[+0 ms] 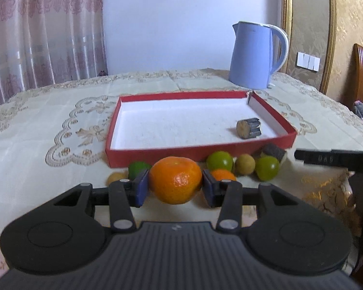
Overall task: Organize fruits
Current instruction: 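Lift the mandarin orange with the left gripper, lower it into the tray, release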
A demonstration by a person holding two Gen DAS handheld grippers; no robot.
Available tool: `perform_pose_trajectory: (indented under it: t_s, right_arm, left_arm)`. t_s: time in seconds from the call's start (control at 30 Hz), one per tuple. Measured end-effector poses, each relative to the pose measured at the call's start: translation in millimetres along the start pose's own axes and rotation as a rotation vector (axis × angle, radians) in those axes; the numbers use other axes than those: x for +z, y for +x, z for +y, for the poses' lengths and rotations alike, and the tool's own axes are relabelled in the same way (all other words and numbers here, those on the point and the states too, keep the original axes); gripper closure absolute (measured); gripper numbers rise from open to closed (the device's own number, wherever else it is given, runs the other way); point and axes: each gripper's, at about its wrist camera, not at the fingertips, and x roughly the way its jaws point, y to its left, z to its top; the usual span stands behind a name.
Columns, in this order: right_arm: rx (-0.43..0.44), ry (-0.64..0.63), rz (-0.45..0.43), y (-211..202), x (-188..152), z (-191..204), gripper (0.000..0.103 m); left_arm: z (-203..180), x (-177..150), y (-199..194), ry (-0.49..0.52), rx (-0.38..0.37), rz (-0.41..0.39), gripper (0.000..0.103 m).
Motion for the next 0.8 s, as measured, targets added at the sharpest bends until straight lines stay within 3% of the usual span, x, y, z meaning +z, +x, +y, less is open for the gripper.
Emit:
perform_pose_trajectory:
  t_s: [0.17, 0.8]
  right_arm:
    - [-0.058, -0.078, 0.031, 5.9, 0.4, 13.9, 0.000]
    - [-0.041, -0.053, 0.040, 6.3, 1.1, 10.5, 0.000]
  left_arm:
    - [2.7, 13.6, 10.1, -0.012, -0.010, 0.001, 0.061]
    - [14.2, 62.4, 77.6, -0.048, 0.017, 0.053, 0.061]
